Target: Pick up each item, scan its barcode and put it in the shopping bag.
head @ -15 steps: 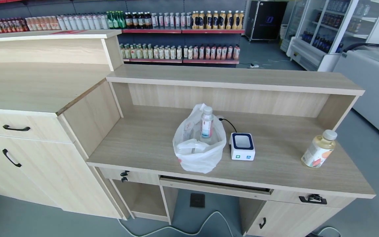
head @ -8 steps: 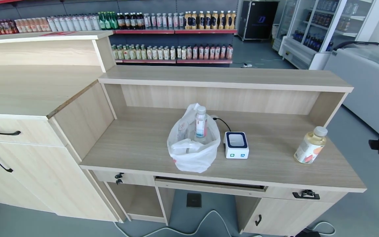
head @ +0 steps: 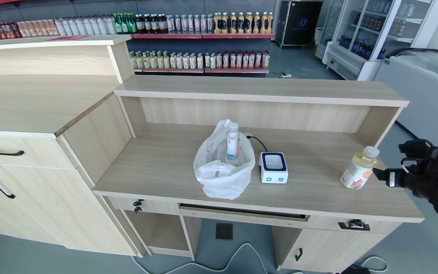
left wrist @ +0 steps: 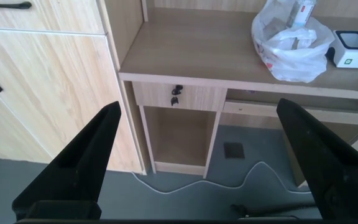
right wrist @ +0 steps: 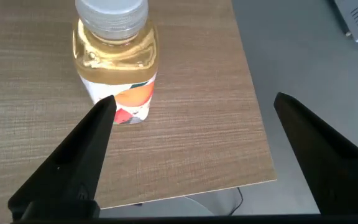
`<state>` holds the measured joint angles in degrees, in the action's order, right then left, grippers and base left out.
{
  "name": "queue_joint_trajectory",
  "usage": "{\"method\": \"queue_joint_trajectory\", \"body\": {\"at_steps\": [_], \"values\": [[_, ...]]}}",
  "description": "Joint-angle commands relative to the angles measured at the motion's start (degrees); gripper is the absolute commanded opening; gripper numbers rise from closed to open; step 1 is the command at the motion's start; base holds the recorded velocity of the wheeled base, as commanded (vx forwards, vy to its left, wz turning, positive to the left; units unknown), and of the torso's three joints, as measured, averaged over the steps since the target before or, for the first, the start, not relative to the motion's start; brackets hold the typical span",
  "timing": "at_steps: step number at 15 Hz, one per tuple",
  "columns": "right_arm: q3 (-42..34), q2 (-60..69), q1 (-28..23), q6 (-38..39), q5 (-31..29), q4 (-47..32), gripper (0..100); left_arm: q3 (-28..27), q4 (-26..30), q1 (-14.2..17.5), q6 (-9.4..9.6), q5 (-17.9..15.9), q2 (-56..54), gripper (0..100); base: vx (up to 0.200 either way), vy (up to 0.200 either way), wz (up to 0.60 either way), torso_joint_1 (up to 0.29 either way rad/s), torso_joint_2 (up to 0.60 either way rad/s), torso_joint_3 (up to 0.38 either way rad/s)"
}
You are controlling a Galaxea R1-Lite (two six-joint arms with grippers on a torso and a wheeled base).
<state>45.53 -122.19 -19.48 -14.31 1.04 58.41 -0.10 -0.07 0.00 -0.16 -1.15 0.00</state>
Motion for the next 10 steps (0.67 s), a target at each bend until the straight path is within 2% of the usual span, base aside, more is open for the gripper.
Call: {"method": "queue_joint_trajectory", "body": {"at_steps": [1,7,10], "values": [[0.17,-4.55,2.34,-0.10,0.11,1.54,100,0.01,-0.01,0.00,-0.02,0.00,0.09,100,0.000,0.000,0.00,0.000,0.00,0.000],[3.25,-10.26,4.98,-2.74,0.02,7.51,100,0.01,-0.01,0.00,-0.02,0.00,0.09,100,0.000,0.000,0.00,0.000,0.00,0.000],[4.92,-12.11,5.95,-3.09,0.02,8.13,100,0.01,-0.01,0.00,-0.02,0.00,0.09,100,0.000,0.000,0.00,0.000,0.00,0.000]]}}
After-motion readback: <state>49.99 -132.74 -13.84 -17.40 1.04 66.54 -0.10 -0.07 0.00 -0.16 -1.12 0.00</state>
